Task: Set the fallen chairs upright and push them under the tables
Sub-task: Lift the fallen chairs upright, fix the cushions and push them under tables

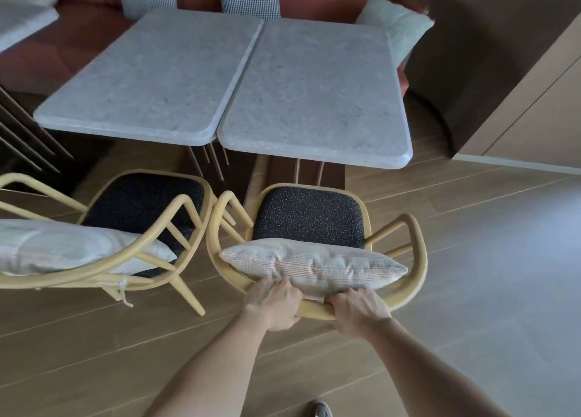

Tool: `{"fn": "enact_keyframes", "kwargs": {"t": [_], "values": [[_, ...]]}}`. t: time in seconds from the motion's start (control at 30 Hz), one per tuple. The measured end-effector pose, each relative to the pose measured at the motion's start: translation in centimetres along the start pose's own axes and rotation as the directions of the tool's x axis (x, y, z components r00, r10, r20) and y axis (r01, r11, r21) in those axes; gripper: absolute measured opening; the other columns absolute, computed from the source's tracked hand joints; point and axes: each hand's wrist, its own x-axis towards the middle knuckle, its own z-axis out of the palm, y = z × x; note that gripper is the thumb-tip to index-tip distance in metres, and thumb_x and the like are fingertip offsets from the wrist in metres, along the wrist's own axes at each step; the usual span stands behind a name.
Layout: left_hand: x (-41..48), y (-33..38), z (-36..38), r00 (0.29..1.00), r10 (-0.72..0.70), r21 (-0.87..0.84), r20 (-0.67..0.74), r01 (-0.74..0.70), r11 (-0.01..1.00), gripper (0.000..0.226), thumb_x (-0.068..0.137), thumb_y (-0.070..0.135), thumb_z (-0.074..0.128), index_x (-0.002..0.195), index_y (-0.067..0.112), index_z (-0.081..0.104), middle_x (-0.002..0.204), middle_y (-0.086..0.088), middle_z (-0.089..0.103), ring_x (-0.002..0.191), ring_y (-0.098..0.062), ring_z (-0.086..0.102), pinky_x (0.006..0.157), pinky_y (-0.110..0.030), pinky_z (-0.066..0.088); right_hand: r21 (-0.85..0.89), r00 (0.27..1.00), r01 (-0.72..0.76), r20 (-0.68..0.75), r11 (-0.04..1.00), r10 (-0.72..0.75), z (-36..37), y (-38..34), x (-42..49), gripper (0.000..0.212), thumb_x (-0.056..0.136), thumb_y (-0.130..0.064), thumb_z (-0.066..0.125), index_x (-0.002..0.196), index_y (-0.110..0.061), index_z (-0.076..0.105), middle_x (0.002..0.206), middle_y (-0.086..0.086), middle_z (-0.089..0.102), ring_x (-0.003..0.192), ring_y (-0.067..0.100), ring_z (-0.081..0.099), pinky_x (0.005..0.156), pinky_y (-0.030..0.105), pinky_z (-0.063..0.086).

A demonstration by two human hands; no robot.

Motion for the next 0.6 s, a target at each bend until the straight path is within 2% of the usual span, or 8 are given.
{"fn": "enact_keyframes", "kwargs": {"t": [0.13,0.2,0.27,0.33,0.4,0.47,0.53,0.6], "values": [[0.2,-0.5,0.3,0.997,0.043,0.018,-0.062,-0.042,0.999,0.035,0.099,0.051,0.059,0.114,0.021,0.069,0.11,-0.011,0.075,0.098,-0.033,0.072,0.085,-0.046,0.053,-0.027,0.999,0.003,-0.039,1.0,-0.004,0.3,0.0,-0.2,0.039,0.095,-0.029,0.053,0.13,-0.034,0.067,0.118,0.002,0.077,0.107,0.033,0.072,0.09,0.041,0.059],[-0.1,-0.7,0.3,0.995,0.054,-0.038,-0.084,-0.057,0.998,0.044,0.097,0.063,0.053,0.109,0.024,0.068,0.108,-0.007,0.075,0.093,-0.03,0.072,0.082,-0.043,0.053,-0.054,0.998,0.013,-0.06,0.998,-0.016,-0.1,-0.1,-0.4,0.039,0.098,-0.044,0.054,0.134,-0.033,0.066,0.122,0.002,0.076,0.109,0.032,0.072,0.091,0.039,0.057],[-1.1,-1.1,0.0,0.993,0.028,-0.207,-0.115,-0.052,0.977,0.065,0.09,0.082,0.04,0.114,0.028,0.067,0.111,-0.001,0.073,0.088,-0.022,0.069,0.078,-0.038,0.054,0.004,0.997,0.022,-0.076,1.0,-0.021,-0.8,-0.6,-1.5,0.059,0.093,-0.07,0.049,0.137,-0.033,0.063,0.128,-0.001,0.073,0.115,0.031,0.071,0.092,0.039,0.056],[-3.3,-1.8,-1.7,0.969,-0.042,-0.453,-0.243,-0.075,0.888,0.077,0.086,0.089,0.031,0.116,0.029,0.067,0.109,0.006,0.073,0.081,-0.013,0.067,0.067,-0.027,0.055,0.172,0.98,0.042,-0.198,0.984,-0.007,-2.4,-1.7,-3.5,0.077,0.085,-0.084,0.035,0.138,-0.035,0.062,0.134,-0.006,0.07,0.115,0.024,0.071,0.09,0.04,0.059],[-6.1,-3.4,-3.9,0.852,-0.199,-0.624,-0.485,-0.178,0.761,0.07,0.092,0.08,0.036,0.117,0.024,0.07,0.109,0.01,0.074,0.086,-0.008,0.069,0.068,-0.025,0.054,0.484,0.892,0.137,-0.44,0.865,0.105,-5.4,-3.5,-5.6,0.075,0.088,-0.079,0.038,0.138,-0.029,0.064,0.138,-0.005,0.069,0.12,0.017,0.069,0.096,0.04,0.059],[-9.6,-5.6,-6.4,0.666,-0.424,-0.752,-0.614,-0.328,0.572,0.058,0.097,0.068,0.046,0.124,0.022,0.069,0.119,0.014,0.073,0.106,-0.005,0.069,0.087,-0.029,0.056,0.758,0.749,0.339,-0.576,0.557,0.328,-9.5,-5.9,-7.0,0.065,0.092,-0.067,0.052,0.14,-0.024,0.063,0.139,-0.005,0.068,0.128,0.011,0.064,0.108,0.037,0.053],[-13.2,-8.3,-9.3,0.496,-0.606,-0.779,-0.622,-0.472,0.413,0.056,0.1,0.07,0.046,0.131,0.028,0.064,0.13,0.014,0.069,0.121,-0.009,0.066,0.101,-0.028,0.052,0.78,0.656,0.541,-0.625,0.314,0.424,-14.6,-8.7,-7.6,0.057,0.095,-0.054,0.056,0.141,-0.021,0.061,0.14,-0.004,0.067,0.132,0.009,0.062,0.111,0.031,0.05],[-17.0,-10.7,-11.8,0.372,-0.689,-0.745,-0.623,-0.55,0.377,0.062,0.099,0.075,0.042,0.135,0.028,0.058,0.136,0.005,0.066,0.126,-0.016,0.064,0.105,-0.029,0.051,0.718,0.599,0.669,-0.675,0.193,0.432,-18.8,-11.5,-7.8,0.057,0.097,-0.046,0.055,0.144,-0.014,0.057,0.143,0.004,0.065,0.133,0.014,0.063,0.108,0.025,0.05]]}}
